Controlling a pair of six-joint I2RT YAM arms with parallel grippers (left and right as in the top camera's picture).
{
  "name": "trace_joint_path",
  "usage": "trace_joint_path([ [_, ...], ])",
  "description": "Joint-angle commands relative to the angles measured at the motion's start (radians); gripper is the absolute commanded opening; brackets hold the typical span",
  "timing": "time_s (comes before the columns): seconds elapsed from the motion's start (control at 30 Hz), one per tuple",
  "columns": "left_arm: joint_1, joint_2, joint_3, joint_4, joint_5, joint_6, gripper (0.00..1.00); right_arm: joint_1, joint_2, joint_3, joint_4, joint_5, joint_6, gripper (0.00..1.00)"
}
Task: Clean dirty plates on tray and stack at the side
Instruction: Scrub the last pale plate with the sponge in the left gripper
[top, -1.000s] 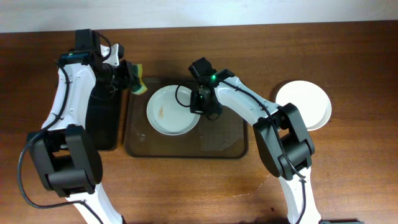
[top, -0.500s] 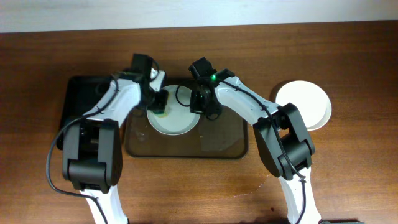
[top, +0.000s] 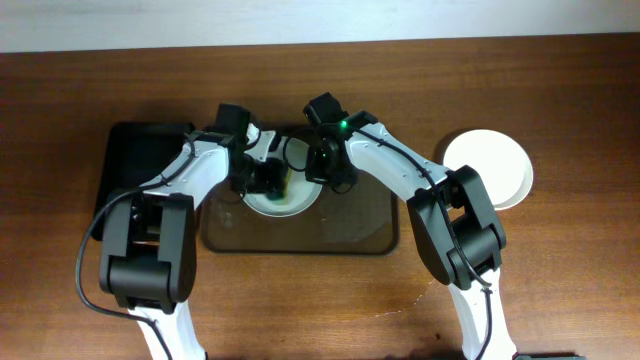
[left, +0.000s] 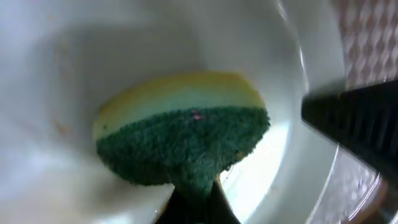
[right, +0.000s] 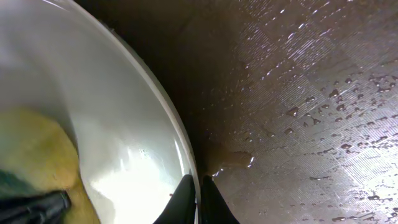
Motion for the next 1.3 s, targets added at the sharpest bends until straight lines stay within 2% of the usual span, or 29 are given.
trace_joint_path([
  [0.0,0.034,0.028,-0.013,0.151,-0.163,-0.101,0.01,0.009,0.019,-0.03,-0.011,0.032,0.004,0.04],
  [0.07,0.032,0.036,-0.013,0.258,-0.238,-0.108,0.01,0.01,0.019,-0.03,-0.01,0.032,0.004,0.04],
  [0.13,0.029,0.06,-0.013,0.366,-0.249,-0.108,0.01,0.01,0.019,-0.03,-0.011,0.032,0.004,0.04],
  [0.23,0.025,0.106,-0.013,0.401,-0.257,-0.116,0.01,0.01,0.019,-0.03,-0.011,0.032,0.004,0.04],
  [0.3,0.025,0.122,-0.013,0.335,-0.264,-0.138,0.01,0.01,0.019,-0.03,-0.011,0.032,-0.003,0.04],
  [0.47,0.025,0.124,-0.013,-0.002,-0.243,-0.119,0.01,0.01,0.019,-0.03,-0.009,0.032,-0.011,0.04],
  [0.53,0.026,0.124,-0.011,-0.087,-0.146,-0.04,0.0,0.01,0.019,-0.03,-0.008,0.032,-0.011,0.04],
  [0.6,0.026,0.124,-0.011,-0.142,0.01,0.038,0.01,0.01,0.019,-0.03,-0.008,0.032,-0.011,0.04],
  [0.73,0.025,0.124,-0.011,-0.137,0.24,0.062,0.01,0.01,0.019,-0.03,-0.003,0.032,-0.011,0.04],
  [0.8,0.025,0.124,-0.011,-0.114,0.278,0.06,0.01,0.01,0.019,-0.03,-0.003,0.032,-0.011,0.04],
  [0.87,0.025,0.127,-0.011,-0.073,0.263,0.047,0.01,0.01,0.019,-0.03,-0.003,0.032,-0.011,0.04],
  [1.03,0.074,0.155,-0.011,0.022,0.177,-0.087,0.01,0.01,0.019,-0.03,-0.004,0.032,-0.011,0.04],
  [1.13,0.127,0.155,-0.011,0.052,0.035,-0.169,0.01,0.01,0.019,-0.03,-0.003,0.032,-0.011,0.04],
  [1.27,0.175,0.155,-0.011,0.025,-0.177,-0.187,0.01,0.01,0.019,-0.03,-0.004,0.032,-0.011,0.04],
])
